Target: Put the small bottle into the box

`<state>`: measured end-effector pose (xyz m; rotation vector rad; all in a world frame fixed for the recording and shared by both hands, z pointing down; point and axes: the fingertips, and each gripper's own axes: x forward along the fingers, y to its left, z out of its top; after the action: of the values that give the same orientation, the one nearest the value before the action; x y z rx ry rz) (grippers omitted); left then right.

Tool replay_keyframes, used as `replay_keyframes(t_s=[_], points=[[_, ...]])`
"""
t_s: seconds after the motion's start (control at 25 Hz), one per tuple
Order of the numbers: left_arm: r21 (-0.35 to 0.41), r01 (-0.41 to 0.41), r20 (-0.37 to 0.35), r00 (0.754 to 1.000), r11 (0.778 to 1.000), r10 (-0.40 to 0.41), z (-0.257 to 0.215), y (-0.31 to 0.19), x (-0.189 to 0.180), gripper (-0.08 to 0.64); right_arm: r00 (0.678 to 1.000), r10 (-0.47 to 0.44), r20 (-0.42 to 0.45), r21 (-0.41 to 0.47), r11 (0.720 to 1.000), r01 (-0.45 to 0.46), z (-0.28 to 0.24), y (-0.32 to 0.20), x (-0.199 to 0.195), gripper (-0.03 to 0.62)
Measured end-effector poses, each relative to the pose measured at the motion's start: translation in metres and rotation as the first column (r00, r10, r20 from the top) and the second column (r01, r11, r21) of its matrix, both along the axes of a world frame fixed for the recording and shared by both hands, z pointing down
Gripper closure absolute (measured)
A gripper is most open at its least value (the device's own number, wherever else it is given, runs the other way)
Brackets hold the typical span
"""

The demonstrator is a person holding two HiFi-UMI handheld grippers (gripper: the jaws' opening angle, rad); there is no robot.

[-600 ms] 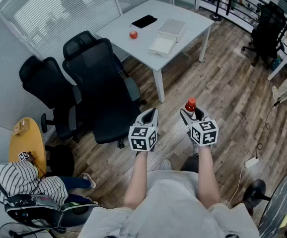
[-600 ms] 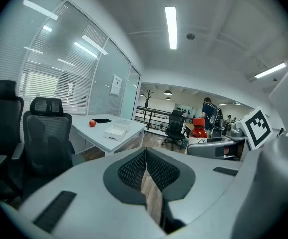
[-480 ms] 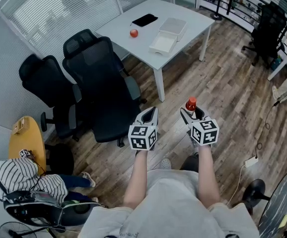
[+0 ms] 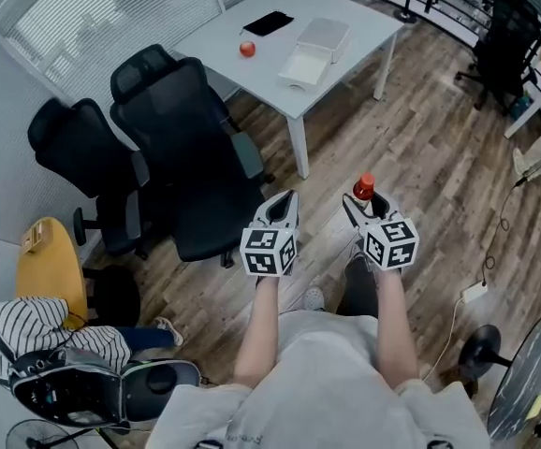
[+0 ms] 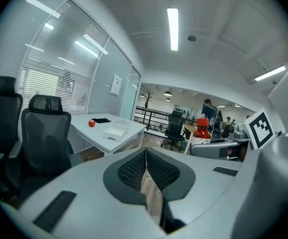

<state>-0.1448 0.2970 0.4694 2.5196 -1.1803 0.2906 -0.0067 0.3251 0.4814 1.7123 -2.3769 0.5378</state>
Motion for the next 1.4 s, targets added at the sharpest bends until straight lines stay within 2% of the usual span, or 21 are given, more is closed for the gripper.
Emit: replay_keyframes(t_s=[0.36, 0.76, 1.04, 1.4], points=[[-0.005, 0.002, 0.010, 1.000, 1.000, -0.002, 0.004, -0.037, 0.026, 0.531, 1.000, -0.024, -0.017, 0.015, 1.000, 0.024, -0.004, -0.039, 0.022, 0.367], [0.016, 0.008, 0.041, 0.999, 1.000, -0.009, -0.007, -0.124, 0.057, 0.531, 0.999, -0.045, -0.005, 0.031, 0.999, 0.045, -0.012, -0.126, 0.056, 0.367], [0.043, 0.073, 0.036, 0.997, 0.996, -0.074, -0.027, -0.199, 0.065, 0.531, 0.998, -0.048, 0.047, 0.042, 0.998, 0.046, -0.024, -0.194, 0.088, 0.367], [0.031, 0.144, 0.065, 0.987, 0.989, -0.145, -0.018, -0.250, 0.080, 0.531, 0.992, -0.103, 0.078, 0.034, 0.994, 0.101, -0.018, -0.264, 0.116, 0.367]])
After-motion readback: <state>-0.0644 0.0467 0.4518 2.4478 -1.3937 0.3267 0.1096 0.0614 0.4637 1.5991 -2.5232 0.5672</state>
